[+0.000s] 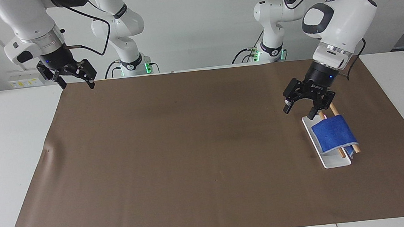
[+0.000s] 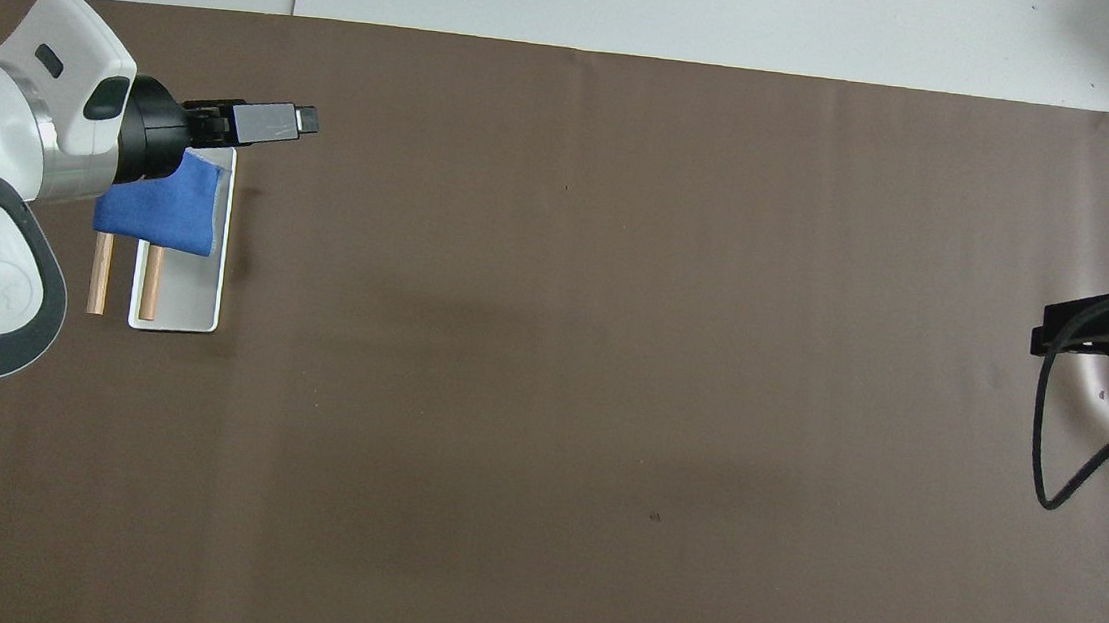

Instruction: Right arm passes towel to left arm to hang

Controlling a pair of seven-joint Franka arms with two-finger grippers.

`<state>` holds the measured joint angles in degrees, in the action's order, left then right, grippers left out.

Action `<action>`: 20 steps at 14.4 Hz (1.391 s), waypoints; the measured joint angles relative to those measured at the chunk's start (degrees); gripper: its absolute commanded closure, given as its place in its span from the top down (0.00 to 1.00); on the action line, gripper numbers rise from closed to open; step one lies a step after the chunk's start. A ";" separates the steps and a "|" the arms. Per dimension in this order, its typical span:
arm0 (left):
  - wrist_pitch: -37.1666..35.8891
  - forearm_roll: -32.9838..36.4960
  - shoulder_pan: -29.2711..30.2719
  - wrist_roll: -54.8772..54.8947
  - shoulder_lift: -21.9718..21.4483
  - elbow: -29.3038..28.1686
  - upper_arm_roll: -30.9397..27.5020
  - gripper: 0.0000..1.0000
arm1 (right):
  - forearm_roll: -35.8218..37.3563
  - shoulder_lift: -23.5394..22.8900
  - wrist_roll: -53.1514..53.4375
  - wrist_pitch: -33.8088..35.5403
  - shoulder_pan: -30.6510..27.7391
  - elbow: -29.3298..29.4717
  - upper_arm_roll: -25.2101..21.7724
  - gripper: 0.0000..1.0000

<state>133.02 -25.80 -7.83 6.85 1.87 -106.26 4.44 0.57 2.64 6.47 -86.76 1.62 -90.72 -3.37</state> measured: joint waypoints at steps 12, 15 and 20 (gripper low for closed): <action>-39.88 26.17 3.00 -3.41 -2.02 17.09 -1.72 1.00 | 0.00 0.00 0.00 0.00 0.01 0.00 0.01 1.00; -45.06 26.18 3.05 -3.41 -2.03 19.30 -1.82 1.00 | 0.00 0.00 0.00 0.00 0.01 0.00 0.01 1.00; -46.84 26.18 4.49 -3.42 -2.06 20.15 -2.08 1.00 | 0.00 0.00 0.00 0.00 0.01 -0.01 0.01 1.00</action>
<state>86.18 0.38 -3.34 3.43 -0.19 -86.10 2.36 0.57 2.64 6.47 -86.76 1.63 -90.73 -3.35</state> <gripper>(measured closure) 0.000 0.000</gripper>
